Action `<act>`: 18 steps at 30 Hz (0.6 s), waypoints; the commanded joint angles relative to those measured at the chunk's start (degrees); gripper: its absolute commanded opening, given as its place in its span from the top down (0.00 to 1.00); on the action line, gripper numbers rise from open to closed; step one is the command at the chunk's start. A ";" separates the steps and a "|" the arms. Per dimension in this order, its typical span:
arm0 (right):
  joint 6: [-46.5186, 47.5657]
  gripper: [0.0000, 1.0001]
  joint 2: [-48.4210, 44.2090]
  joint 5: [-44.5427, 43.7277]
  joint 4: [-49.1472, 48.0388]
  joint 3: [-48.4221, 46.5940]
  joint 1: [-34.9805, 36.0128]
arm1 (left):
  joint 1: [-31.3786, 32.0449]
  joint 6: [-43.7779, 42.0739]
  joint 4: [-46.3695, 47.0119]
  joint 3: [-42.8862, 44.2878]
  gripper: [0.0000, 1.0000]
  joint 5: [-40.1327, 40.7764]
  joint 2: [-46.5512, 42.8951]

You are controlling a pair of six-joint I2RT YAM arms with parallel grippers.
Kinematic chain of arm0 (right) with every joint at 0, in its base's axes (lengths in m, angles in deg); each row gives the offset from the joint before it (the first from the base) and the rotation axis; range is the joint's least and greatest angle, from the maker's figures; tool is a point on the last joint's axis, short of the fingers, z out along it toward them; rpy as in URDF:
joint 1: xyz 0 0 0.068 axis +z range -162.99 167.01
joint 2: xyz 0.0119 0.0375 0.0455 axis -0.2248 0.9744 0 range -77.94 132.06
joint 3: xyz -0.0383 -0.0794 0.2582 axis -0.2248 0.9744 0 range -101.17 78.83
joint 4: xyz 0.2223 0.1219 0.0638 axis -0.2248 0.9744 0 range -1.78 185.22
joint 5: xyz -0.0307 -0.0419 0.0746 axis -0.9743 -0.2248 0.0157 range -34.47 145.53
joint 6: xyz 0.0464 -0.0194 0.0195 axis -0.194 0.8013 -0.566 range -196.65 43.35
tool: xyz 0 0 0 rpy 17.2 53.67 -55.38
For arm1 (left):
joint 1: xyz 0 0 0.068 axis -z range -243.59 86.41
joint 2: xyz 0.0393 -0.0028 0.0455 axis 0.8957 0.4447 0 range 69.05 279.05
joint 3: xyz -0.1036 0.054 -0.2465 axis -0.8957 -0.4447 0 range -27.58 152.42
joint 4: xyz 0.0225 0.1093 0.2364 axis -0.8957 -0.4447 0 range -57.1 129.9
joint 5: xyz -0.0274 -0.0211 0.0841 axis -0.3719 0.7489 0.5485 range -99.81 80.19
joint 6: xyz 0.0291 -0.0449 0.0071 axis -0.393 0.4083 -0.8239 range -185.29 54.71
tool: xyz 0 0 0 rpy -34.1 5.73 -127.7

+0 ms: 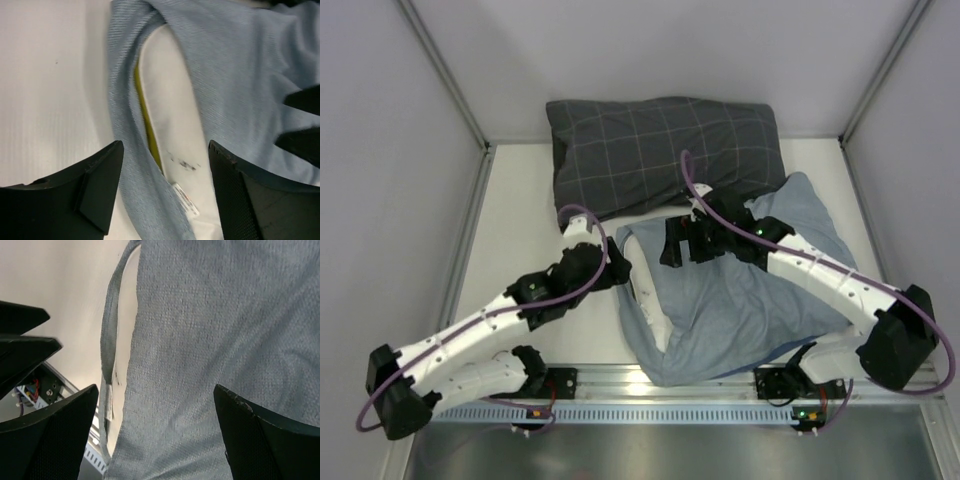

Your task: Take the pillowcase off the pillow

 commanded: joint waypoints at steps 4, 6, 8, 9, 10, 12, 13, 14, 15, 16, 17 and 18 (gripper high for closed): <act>4.23 0.12 5.76 -6.48 -0.54 -9.23 2.03 | -17.00 -8.26 8.21 1.49 0.32 -20.77 6.78; 5.01 0.13 8.75 -6.22 -0.54 -11.51 2.03 | -20.87 -8.44 11.37 0.44 0.36 -26.91 7.83; 5.37 0.16 12.08 -7.01 -0.53 -13.97 2.11 | -21.59 -7.92 12.52 -0.26 0.39 -29.75 8.89; 5.81 0.17 13.06 -7.27 -0.54 -14.85 2.29 | -21.68 -7.48 14.09 -0.70 0.40 -31.23 8.90; 5.98 0.18 14.37 -7.53 -0.19 -15.91 2.38 | -21.59 -7.12 15.15 -1.23 0.40 -32.03 8.46; 6.77 0.20 17.71 -8.59 0.43 -18.55 3.16 | -21.94 -5.98 16.13 -2.55 0.40 -32.74 7.67; 7.21 0.20 18.86 -8.76 0.34 -19.25 3.78 | -22.03 -5.63 15.96 -2.81 0.40 -33.00 7.14; 7.65 0.20 21.04 -10.25 0.52 -21.08 5.09 | -22.20 -5.19 15.78 -3.17 0.40 -33.01 5.83; 8.61 0.20 22.11 -12.87 1.91 -22.06 5.80 | -22.29 -5.01 15.43 -3.87 0.40 -32.92 5.04; 9.14 0.20 23.34 -15.94 2.62 -23.20 6.41 | -22.29 -4.84 14.73 -4.31 0.40 -32.48 4.25; 9.50 0.20 25.35 -17.10 3.15 -24.95 6.86 | -22.38 -4.66 14.38 -4.83 0.40 -32.31 2.76; 9.85 0.20 26.15 -17.90 3.85 -25.58 7.38 | -22.38 -4.57 13.94 -5.27 0.39 -32.04 2.05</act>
